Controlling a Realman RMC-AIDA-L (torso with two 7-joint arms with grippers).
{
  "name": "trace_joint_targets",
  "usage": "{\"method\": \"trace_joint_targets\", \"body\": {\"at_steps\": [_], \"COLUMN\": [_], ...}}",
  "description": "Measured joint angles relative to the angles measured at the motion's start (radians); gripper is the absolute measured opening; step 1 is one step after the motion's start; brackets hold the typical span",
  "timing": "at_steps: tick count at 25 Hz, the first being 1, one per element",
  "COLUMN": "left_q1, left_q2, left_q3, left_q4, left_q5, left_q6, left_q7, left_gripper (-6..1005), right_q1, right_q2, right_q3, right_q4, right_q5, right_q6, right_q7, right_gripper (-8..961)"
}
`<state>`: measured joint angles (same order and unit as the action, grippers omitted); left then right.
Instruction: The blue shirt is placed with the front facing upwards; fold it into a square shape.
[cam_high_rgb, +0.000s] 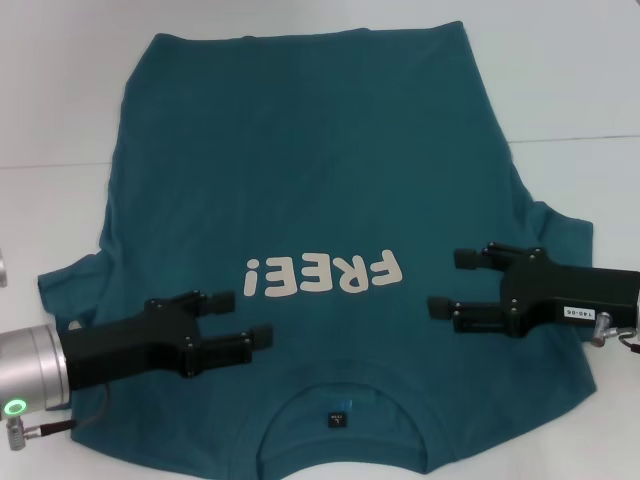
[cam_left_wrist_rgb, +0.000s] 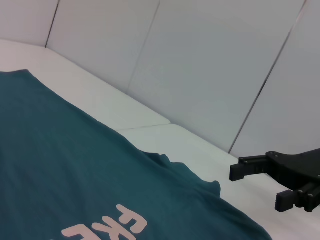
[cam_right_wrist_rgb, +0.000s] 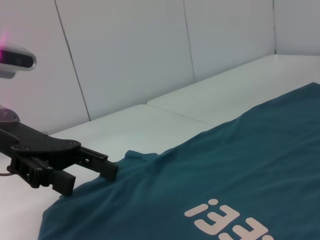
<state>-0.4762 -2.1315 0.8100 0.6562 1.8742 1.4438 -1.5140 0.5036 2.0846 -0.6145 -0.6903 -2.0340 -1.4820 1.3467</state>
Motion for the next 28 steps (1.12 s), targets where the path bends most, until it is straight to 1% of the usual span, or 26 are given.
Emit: {"method": "trace_joint_targets", "body": {"at_steps": [6,16,19,22,23,24,26,28], "left_q1": [-0.007,-0.009,-0.001,0.027,0.045,0.073,0.094,0.119], "left_q2": [-0.003,-0.005,-0.007,-0.007,-0.008,-0.011,-0.013,-0.014], "left_q3": [0.000,0.001,-0.016,-0.072,-0.098,-0.146,-0.187,-0.242], "left_q4": [-0.001,-0.003,0.003,0.044,0.070,0.117,0.149,0.179], "left_q5": [0.012,0.013,0.009,0.002,0.002,0.004,0.008,0.011], "left_q6": [-0.011,-0.016,-0.015,-0.003,-0.004,-0.020,-0.047,-0.103], "left_q7": [-0.001,-0.001,-0.001,-0.015,-0.035,-0.082,-0.126,-0.186], "left_gripper": [879,878,878,879,880,880,878,876], "right_q1": [0.001,0.001,0.001,0.001,0.001,0.001,0.000,-0.002], "right_q2": [0.000,0.002,0.002,0.002,0.002,0.002,0.002,0.002], "right_q3": [-0.019,-0.022,-0.022,-0.021,-0.020,-0.020,-0.016,-0.014], "right_q4": [0.001,0.003,0.003,0.003,0.003,0.003,0.003,0.003], "right_q5": [0.000,0.003,0.004,0.005,0.006,0.006,0.006,0.006], "right_q6": [0.004,0.005,0.005,0.004,0.004,0.003,0.003,0.003], "right_q7": [0.000,0.000,0.000,0.000,0.000,0.001,0.003,0.003], "right_gripper": [924,923,923,923,923,922,922,922]}}
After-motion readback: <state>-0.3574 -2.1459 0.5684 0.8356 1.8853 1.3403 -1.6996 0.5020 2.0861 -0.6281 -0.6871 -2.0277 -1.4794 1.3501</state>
